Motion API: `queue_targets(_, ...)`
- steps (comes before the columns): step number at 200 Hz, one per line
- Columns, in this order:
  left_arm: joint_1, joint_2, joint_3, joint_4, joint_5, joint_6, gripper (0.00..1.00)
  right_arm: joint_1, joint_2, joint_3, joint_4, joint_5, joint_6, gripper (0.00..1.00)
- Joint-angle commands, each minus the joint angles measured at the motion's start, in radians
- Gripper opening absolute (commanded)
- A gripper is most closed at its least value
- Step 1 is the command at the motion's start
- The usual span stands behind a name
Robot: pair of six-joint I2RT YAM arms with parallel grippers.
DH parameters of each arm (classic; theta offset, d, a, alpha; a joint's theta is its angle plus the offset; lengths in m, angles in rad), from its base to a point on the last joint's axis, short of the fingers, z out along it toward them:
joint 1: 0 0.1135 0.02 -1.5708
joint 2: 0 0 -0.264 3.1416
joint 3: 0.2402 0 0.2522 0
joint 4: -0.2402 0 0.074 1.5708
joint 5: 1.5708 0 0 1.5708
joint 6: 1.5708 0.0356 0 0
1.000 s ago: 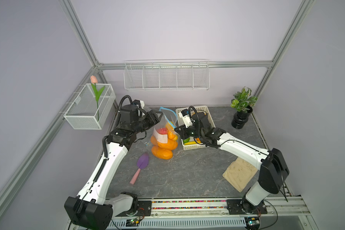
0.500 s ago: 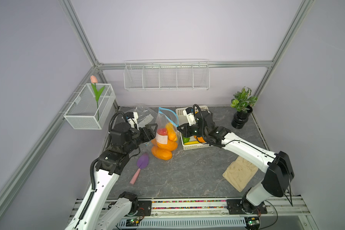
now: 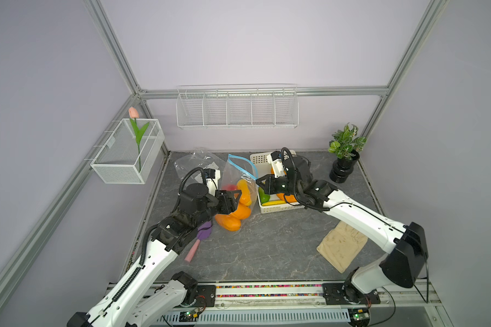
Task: Place the mango in a zip-top bag and seal the zipper
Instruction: Pick up the zipper food storage bag at the center of the board.
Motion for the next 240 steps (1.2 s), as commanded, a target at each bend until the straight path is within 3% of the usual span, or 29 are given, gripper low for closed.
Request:
queue_targets(1,-0.039,-0.018,-0.013,0.052,-0.098,0.072,0.73,0.035,-0.058,0.023,0.013,0.037,0.066,0.07)
queue_targets(51,-0.115,-0.003,-0.071,0.114,-0.213,0.100,0.77,0.073,-0.069,0.015,0.033,0.069,0.106,0.07)
queue_targets(113,-0.189,0.015,-0.151,0.282,-0.197,0.154,0.81,0.087,-0.071,0.023,0.044,0.071,0.138,0.07)
queue_targets(166,-0.221,0.078,-0.169,0.329,-0.359,0.209,0.84,0.087,-0.081,0.020,0.042,0.080,0.159,0.07)
queue_targets(196,-0.221,0.121,-0.163,0.372,-0.437,0.231,0.79,0.087,-0.100,0.003,0.055,0.087,0.182,0.07)
queue_targets(240,-0.221,0.189,-0.104,0.398,-0.464,0.237,0.49,0.087,-0.134,-0.037,0.078,0.124,0.210,0.07)
